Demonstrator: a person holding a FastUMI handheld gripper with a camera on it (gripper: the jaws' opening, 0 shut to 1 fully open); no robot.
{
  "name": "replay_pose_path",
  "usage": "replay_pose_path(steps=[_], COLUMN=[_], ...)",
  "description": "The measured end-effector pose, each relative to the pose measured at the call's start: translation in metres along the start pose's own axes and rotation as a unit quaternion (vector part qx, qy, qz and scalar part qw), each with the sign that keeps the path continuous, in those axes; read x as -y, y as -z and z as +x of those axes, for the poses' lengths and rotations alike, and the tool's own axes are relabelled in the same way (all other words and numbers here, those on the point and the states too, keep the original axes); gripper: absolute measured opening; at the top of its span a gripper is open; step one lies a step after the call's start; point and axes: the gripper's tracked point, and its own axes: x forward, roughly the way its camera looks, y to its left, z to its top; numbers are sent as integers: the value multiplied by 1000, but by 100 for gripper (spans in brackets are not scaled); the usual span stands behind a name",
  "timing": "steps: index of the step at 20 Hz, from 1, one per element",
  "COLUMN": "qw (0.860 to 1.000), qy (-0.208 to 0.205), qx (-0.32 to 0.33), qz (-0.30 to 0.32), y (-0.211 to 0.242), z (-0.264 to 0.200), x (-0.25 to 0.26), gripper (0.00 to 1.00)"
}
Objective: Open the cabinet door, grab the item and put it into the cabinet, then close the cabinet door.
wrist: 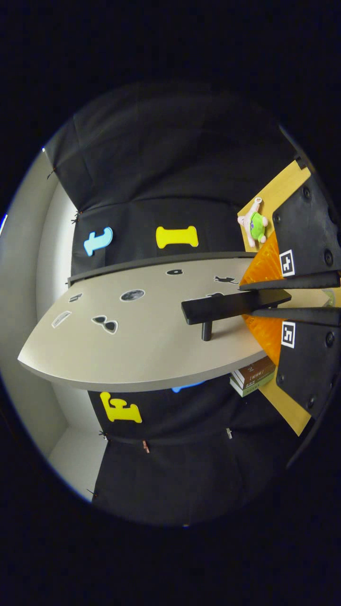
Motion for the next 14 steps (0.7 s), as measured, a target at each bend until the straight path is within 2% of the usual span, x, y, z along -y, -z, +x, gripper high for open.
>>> replay_pose_path(steps=[4, 5, 9, 14], qw=[999, 998, 993, 994], qy=[40, 54, 108, 98], qx=[19, 21, 33, 29], qz=[5, -4, -45, -43], y=[-11, -14, -21, -18], z=[-6, -5, -9, -11], x=[23, 29, 67, 64], gripper=[19, 14, 14, 14])
